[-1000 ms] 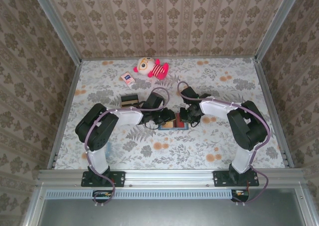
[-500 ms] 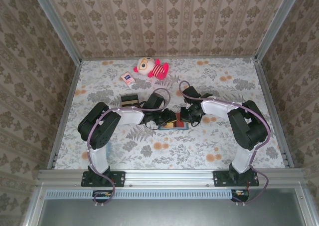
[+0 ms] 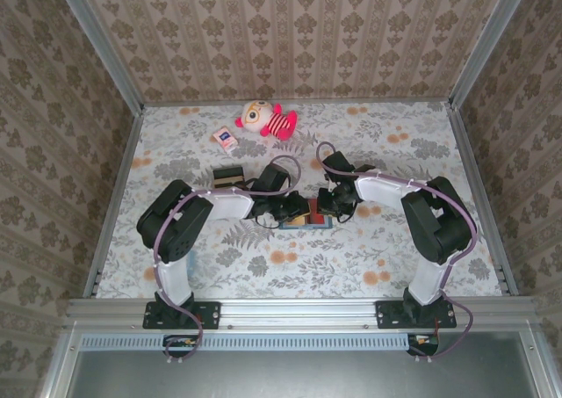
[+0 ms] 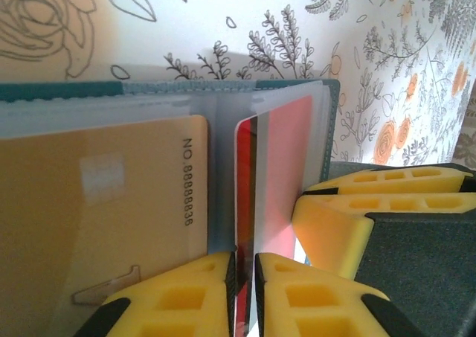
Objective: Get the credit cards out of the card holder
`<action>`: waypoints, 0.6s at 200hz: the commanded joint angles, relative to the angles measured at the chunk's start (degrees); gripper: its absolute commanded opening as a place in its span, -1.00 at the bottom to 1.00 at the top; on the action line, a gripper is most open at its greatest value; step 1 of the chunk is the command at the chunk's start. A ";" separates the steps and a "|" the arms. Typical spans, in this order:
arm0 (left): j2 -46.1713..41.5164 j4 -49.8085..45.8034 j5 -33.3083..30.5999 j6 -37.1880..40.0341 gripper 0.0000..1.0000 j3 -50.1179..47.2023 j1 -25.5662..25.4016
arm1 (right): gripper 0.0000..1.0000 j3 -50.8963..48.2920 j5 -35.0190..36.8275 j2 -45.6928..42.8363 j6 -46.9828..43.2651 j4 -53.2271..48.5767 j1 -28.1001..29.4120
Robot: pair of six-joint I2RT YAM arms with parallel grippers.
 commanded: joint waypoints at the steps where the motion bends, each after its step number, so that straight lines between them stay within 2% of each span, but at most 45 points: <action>1: -2.17 -0.57 1.18 2.16 -0.72 1.09 0.50 | -0.65 -0.87 -0.67 1.72 -0.07 -0.34 -0.13; 57: -3.11 -1.26 1.30 3.43 -1.00 1.16 0.97 | -0.65 -0.84 -0.58 1.82 -0.06 -0.57 -0.12; 120: -6.63 -7.58 0.01 7.83 -1.00 1.05 2.32 | -0.64 -0.76 -0.58 0.68 -0.25 -0.72 -0.82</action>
